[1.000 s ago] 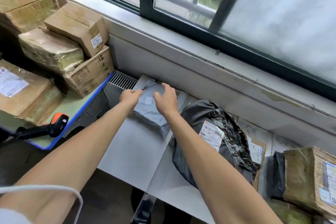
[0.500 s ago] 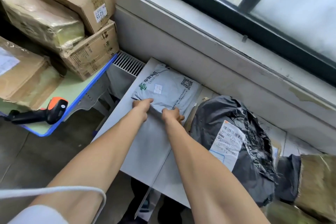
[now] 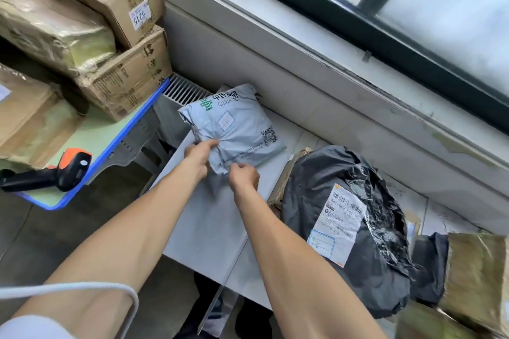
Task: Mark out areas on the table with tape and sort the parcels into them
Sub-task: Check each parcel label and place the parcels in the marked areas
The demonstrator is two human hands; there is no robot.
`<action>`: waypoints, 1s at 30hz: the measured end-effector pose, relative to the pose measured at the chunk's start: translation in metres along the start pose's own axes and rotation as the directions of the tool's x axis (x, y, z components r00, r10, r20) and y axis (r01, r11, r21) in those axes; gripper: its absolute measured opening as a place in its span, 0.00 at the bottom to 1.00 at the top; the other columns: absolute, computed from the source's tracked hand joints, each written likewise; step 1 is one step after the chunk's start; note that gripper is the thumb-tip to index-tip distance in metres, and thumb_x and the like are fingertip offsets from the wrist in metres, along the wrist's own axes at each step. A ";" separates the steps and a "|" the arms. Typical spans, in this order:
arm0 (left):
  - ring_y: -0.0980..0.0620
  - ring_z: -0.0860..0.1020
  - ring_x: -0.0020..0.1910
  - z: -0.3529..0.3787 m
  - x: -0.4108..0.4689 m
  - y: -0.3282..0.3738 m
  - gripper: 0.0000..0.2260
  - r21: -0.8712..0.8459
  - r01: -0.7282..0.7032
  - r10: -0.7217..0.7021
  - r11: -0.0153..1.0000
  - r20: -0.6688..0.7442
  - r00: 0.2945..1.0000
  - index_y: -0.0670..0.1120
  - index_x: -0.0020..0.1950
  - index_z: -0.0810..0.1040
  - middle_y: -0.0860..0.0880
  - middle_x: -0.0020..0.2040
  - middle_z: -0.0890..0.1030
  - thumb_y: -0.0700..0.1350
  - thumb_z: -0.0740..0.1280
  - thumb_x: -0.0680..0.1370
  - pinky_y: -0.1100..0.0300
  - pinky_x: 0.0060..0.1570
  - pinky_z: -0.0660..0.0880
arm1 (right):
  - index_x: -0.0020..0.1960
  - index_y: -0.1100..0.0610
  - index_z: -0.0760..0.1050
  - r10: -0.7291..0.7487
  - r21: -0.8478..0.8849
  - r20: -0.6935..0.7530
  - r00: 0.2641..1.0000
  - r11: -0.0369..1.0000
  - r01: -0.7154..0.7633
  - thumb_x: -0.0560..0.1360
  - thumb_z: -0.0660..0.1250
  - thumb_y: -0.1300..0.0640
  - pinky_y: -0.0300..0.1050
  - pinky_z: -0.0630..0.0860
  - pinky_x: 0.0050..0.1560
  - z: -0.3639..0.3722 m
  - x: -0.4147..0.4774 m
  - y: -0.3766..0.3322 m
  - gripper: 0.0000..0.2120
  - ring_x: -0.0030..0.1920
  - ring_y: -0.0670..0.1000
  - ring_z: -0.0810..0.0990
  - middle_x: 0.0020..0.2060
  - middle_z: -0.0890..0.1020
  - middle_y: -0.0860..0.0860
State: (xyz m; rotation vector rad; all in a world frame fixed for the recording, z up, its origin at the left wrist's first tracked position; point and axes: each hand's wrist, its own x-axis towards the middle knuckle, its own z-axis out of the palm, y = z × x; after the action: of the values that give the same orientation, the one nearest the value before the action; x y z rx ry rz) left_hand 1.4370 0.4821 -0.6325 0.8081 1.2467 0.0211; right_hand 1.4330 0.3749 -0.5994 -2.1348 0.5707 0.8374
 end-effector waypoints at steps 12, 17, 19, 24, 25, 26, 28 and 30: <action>0.44 0.82 0.47 -0.085 -0.056 0.104 0.10 0.030 -0.311 0.283 0.950 0.337 0.898 0.44 0.52 0.79 0.43 0.47 0.84 0.33 0.63 0.76 0.50 0.51 0.79 | 0.77 0.52 0.59 -0.583 0.225 -0.122 0.803 0.772 0.595 0.71 0.72 0.54 0.50 0.67 0.71 -0.051 -0.041 -0.094 0.38 0.71 0.51 0.69 0.72 0.70 0.50; 0.44 0.84 0.49 -0.086 -0.085 0.116 0.12 -0.031 -0.388 0.362 0.921 0.437 0.824 0.44 0.52 0.82 0.43 0.51 0.85 0.31 0.64 0.75 0.53 0.45 0.81 | 0.53 0.56 0.71 -0.671 0.279 -0.114 0.733 0.686 0.672 0.70 0.69 0.61 0.49 0.76 0.49 -0.079 -0.053 -0.098 0.13 0.45 0.49 0.77 0.43 0.79 0.45; 0.44 0.82 0.53 -0.081 -0.093 0.117 0.11 -0.039 -0.388 0.362 0.921 0.454 0.814 0.43 0.53 0.81 0.42 0.54 0.84 0.31 0.64 0.76 0.53 0.47 0.81 | 0.50 0.55 0.70 -0.677 0.311 -0.145 0.721 0.661 0.683 0.72 0.68 0.62 0.43 0.74 0.43 -0.088 -0.057 -0.095 0.10 0.40 0.46 0.75 0.39 0.77 0.44; 0.45 0.83 0.51 -0.058 -0.125 0.116 0.14 0.000 -0.448 0.370 0.894 0.563 0.739 0.46 0.52 0.84 0.44 0.55 0.84 0.32 0.64 0.76 0.54 0.42 0.81 | 0.54 0.59 0.74 -0.651 0.360 -0.202 0.732 0.646 0.674 0.75 0.66 0.60 0.42 0.72 0.41 -0.128 -0.075 -0.085 0.08 0.38 0.47 0.75 0.40 0.79 0.48; 0.45 0.84 0.50 -0.050 -0.132 0.117 0.15 -0.001 -0.459 0.375 0.888 0.577 0.725 0.47 0.51 0.85 0.44 0.54 0.84 0.32 0.63 0.76 0.54 0.42 0.81 | 0.54 0.60 0.74 -0.650 0.374 -0.201 0.733 0.641 0.670 0.75 0.66 0.60 0.43 0.72 0.41 -0.141 -0.077 -0.085 0.08 0.40 0.48 0.75 0.42 0.79 0.50; 0.44 0.84 0.51 -0.043 -0.139 0.117 0.15 -0.002 -0.466 0.378 0.885 0.586 0.716 0.47 0.52 0.84 0.44 0.54 0.84 0.32 0.63 0.75 0.53 0.42 0.81 | 0.54 0.61 0.74 -0.652 0.384 -0.195 0.732 0.636 0.669 0.75 0.66 0.61 0.44 0.72 0.41 -0.153 -0.079 -0.084 0.08 0.41 0.49 0.75 0.43 0.79 0.51; 0.43 0.83 0.53 -0.026 -0.152 0.121 0.14 0.011 -0.477 0.371 0.879 0.611 0.699 0.46 0.56 0.83 0.44 0.56 0.84 0.33 0.64 0.75 0.50 0.45 0.81 | 0.53 0.62 0.74 -0.658 0.398 -0.189 0.729 0.628 0.669 0.75 0.66 0.61 0.44 0.72 0.41 -0.182 -0.081 -0.086 0.08 0.42 0.49 0.75 0.44 0.79 0.52; 0.43 0.82 0.54 -0.006 -0.164 0.125 0.14 0.072 -0.472 0.330 0.879 0.623 0.709 0.46 0.59 0.82 0.42 0.58 0.82 0.40 0.67 0.74 0.48 0.49 0.80 | 0.54 0.59 0.74 -0.646 0.424 -0.194 0.738 0.623 0.657 0.75 0.65 0.60 0.45 0.73 0.41 -0.211 -0.082 -0.088 0.08 0.43 0.50 0.76 0.45 0.80 0.52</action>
State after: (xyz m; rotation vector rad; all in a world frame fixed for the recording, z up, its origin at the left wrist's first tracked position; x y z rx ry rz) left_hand 1.4239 0.5060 -0.4275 1.1723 0.4518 -0.0207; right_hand 1.5112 0.2745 -0.3925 -1.6905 -0.0411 0.2145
